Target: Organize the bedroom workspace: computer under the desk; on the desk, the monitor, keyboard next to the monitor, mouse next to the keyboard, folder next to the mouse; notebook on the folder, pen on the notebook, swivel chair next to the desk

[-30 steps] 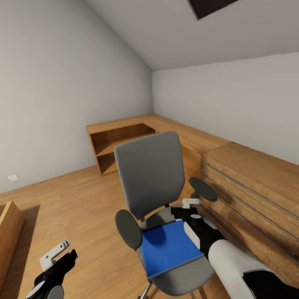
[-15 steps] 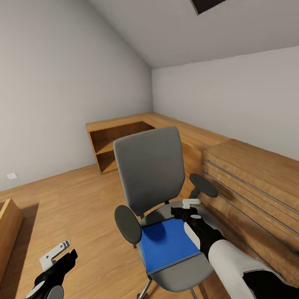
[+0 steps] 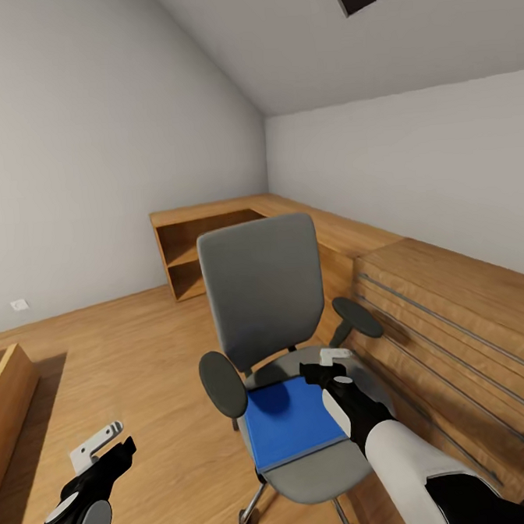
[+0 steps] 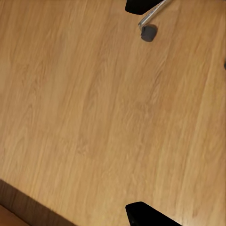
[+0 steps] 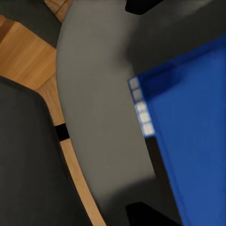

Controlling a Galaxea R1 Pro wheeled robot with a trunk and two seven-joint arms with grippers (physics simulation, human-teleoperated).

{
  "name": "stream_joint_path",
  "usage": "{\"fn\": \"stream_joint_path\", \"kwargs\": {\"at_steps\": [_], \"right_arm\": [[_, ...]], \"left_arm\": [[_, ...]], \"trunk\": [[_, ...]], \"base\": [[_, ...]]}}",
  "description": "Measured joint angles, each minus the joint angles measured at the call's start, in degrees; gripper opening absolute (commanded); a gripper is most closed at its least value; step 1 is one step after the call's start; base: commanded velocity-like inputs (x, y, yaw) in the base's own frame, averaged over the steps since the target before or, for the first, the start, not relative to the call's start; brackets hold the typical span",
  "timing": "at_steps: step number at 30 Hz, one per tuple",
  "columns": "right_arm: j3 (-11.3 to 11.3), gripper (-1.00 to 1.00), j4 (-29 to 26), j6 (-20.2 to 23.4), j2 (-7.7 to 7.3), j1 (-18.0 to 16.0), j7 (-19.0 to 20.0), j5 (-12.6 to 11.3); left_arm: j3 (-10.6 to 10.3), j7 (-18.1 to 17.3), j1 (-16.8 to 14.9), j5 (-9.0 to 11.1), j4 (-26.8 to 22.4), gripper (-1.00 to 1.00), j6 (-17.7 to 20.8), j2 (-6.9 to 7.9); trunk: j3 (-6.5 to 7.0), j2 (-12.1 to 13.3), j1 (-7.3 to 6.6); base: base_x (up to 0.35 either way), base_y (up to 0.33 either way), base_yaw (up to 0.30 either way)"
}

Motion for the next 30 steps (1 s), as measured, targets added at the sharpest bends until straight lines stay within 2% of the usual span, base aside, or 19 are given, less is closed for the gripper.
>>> {"fn": "stream_joint_path", "kwargs": {"at_steps": [4,15,22,30], "right_arm": [[0.0,1.0,-0.02,0.0,0.0,0.0,-0.03,0.0],[0.0,1.0,0.03,0.0,0.0,0.0,0.01,0.0],[0.03,1.0,0.05,0.03,0.0,0.0,0.15,-0.03],[0.05,1.0,0.12,0.59,0.0,0.0,0.34,-0.14]], "left_arm": [[0.0,0.0,0.0,0.0,0.0,1.0,0.0,0.0],[0.0,-0.11,0.0,-0.17,0.58,1.0,-0.15,0.0],[-0.08,-0.32,0.0,-0.42,2.52,1.0,-0.49,0.0],[-0.09,-0.2,0.0,-0.51,2.41,1.0,-0.45,0.0]], "trunk": [[-0.72,-1.6,0.88],[-0.72,-1.62,0.89],[-0.72,-1.62,0.86],[-0.72,-1.62,0.88]], "base": [[0.0,0.0,0.0],[0.006,0.0,0.0],[0.213,0.0,0.0],[0.05,0.0,0.0]]}}
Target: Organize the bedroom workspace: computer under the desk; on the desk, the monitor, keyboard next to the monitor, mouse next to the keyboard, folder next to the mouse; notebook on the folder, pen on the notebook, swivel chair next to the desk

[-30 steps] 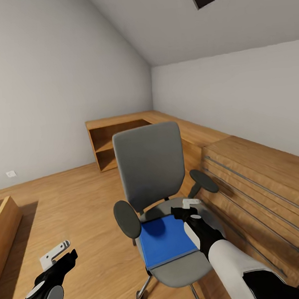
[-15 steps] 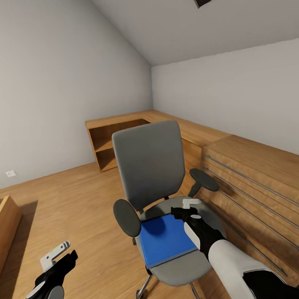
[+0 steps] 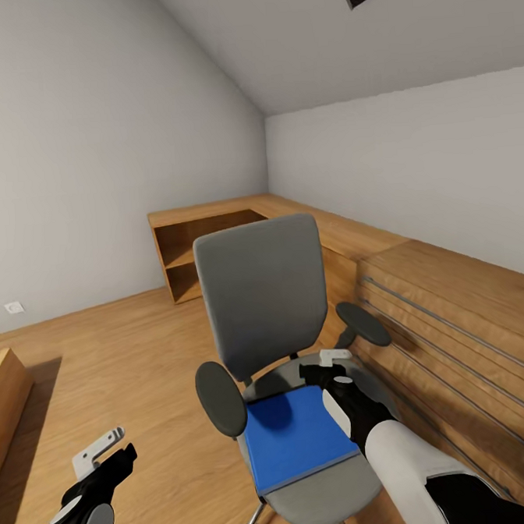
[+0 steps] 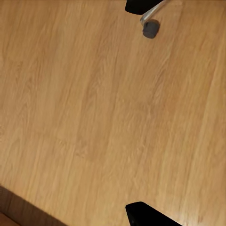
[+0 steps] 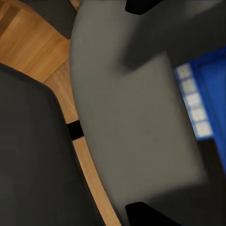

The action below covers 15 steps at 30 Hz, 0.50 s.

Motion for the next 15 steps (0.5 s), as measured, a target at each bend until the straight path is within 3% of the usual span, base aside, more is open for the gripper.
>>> {"fn": "stream_joint_path", "kwargs": {"at_steps": [4,15], "right_arm": [[-0.1,1.0,0.01,2.05,0.0,0.0,0.08,-0.1],[-0.21,1.0,-0.04,3.91,0.0,0.0,0.02,-0.26]], "left_arm": [[0.0,0.08,0.0,-0.01,-0.26,1.0,-0.06,0.0],[0.0,0.21,0.0,-0.01,-1.17,1.0,0.0,-0.04]], "trunk": [[0.0,0.0,0.0],[-1.97,-4.4,2.41]], "base": [[0.006,0.0,0.0],[0.0,0.0,0.0]]}}
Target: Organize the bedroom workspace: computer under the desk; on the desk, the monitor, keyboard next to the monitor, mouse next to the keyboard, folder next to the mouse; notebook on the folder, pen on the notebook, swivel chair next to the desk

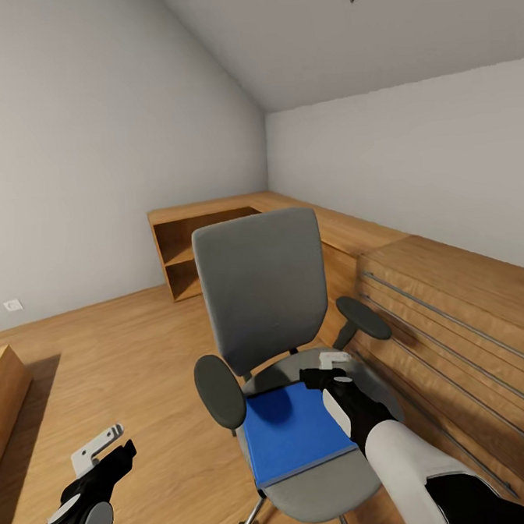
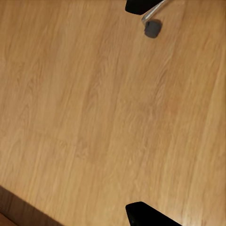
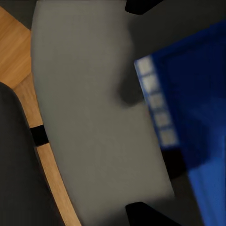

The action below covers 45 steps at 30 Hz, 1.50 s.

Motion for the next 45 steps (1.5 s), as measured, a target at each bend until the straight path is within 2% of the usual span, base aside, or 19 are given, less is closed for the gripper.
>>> {"fn": "stream_joint_path", "kwargs": {"at_steps": [13,22,32,45], "right_arm": [[0.03,1.0,-0.04,-0.26,0.0,0.0,-0.16,0.01],[0.05,1.0,-0.04,-0.35,0.0,0.0,-0.21,0.06],[0.01,1.0,-0.06,-0.24,0.0,0.0,-0.29,0.03],[0.0,1.0,-0.08,-0.19,0.0,0.0,-0.3,0.01]], "left_arm": [[-0.86,-0.2,0.0,-0.01,0.29,1.0,0.06,0.07],[-0.96,-0.33,0.0,0.02,0.42,1.0,0.02,0.12],[-0.97,-0.23,0.0,-0.01,-0.05,1.0,0.1,0.14],[-0.88,-0.1,0.0,0.0,-0.52,1.0,0.1,0.13]], "trunk": [[0.0,-0.01,0.01],[0.0,-0.02,-0.01],[0.0,-0.01,0.0],[-2.33,-5.21,2.86]], "base": [[0.003,0.0,0.0],[0.197,0.0,0.0],[0.044,0.0,0.0],[0.003,0.0,0.0]]}}
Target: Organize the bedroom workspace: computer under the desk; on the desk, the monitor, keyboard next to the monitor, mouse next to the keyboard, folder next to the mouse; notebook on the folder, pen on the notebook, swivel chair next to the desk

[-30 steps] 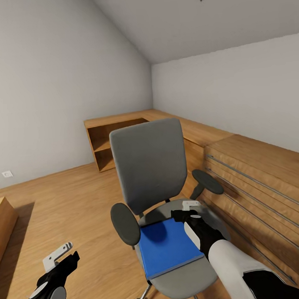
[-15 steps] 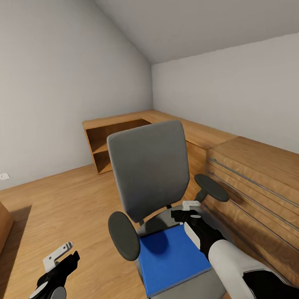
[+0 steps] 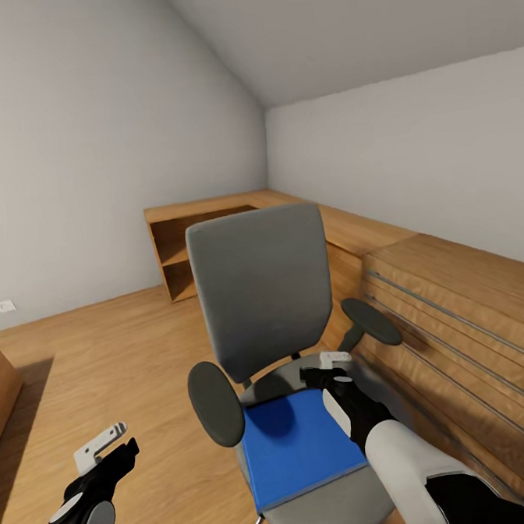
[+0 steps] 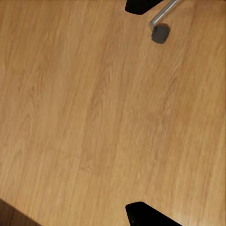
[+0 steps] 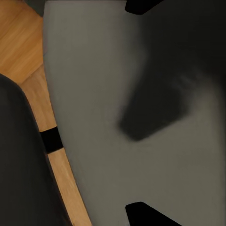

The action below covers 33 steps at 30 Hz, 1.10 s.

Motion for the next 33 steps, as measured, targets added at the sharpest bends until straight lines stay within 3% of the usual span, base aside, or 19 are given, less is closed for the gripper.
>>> {"fn": "stream_joint_path", "kwargs": {"at_steps": [6,20,27,33], "right_arm": [[0.15,1.0,-1.04,0.03,0.01,-0.04,-0.01,0.27],[0.02,1.0,-1.13,0.43,0.01,-0.04,-0.13,0.28],[-0.07,1.0,-4.03,6.98,-0.01,-0.03,-0.06,0.16],[-0.11,1.0,-4.72,8.59,0.0,-0.03,-0.07,0.18]], "left_arm": [[0.0,0.03,0.0,0.0,0.03,1.0,0.0,0.0],[0.0,0.1,0.0,-0.18,0.36,1.0,0.0,0.13],[0.0,0.1,0.0,-0.12,0.41,1.0,0.02,0.1],[0.0,0.1,0.0,-0.08,0.42,1.0,0.08,0.11]], "trunk": [[-1.07,-2.42,1.31],[-1.07,-2.43,1.32],[-1.07,-2.43,1.32],[-1.07,-2.43,1.32]], "base": [[0.0,0.0,0.0],[0.0,0.0,0.0],[0.0,0.0,0.0],[0.0,0.0,0.0]]}}
